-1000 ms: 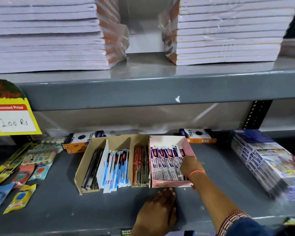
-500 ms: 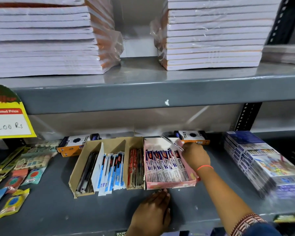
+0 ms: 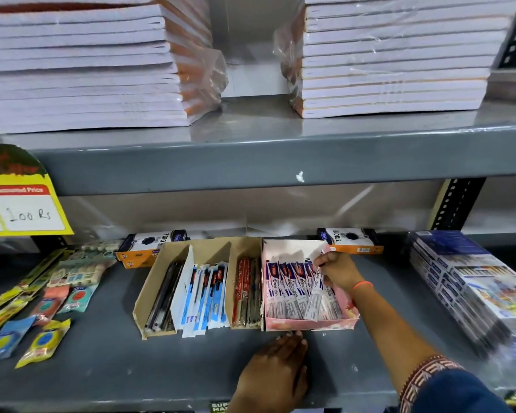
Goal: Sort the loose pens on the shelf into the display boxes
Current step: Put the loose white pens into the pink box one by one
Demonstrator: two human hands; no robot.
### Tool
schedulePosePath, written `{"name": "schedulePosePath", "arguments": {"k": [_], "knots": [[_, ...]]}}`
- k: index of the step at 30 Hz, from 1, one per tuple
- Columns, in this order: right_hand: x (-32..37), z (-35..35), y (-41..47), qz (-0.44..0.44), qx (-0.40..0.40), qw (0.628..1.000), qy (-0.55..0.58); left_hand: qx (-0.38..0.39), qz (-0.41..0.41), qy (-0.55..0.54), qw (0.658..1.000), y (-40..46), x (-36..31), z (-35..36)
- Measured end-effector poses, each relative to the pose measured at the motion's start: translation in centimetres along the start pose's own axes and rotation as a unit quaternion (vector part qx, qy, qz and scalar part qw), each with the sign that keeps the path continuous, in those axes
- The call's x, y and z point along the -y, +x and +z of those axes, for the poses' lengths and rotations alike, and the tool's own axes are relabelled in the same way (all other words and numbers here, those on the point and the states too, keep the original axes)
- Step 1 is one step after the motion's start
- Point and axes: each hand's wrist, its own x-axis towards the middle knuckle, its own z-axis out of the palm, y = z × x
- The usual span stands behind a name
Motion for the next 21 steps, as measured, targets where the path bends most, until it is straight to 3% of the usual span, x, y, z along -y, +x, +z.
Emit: {"name": "schedulePosePath", "arguments": {"k": [4,14,21], "knots": [[1.1,0.3,1.8,-0.009,0.028,0.99,-0.137,-0.004,-0.004,-0.008,1.0,0.0,0.1,0.1],[0.5,1.7,3.6,0.009,0.025,0.965,-0.261,0.022,-0.005,-0.014,1.0,-0.1,0.3,0.5],[0.7,1.6,3.7,0.015,0.046,0.97,-0.239,0.035,-0.004,-0.02,0.999,-0.2,0.3,0.4]]}}
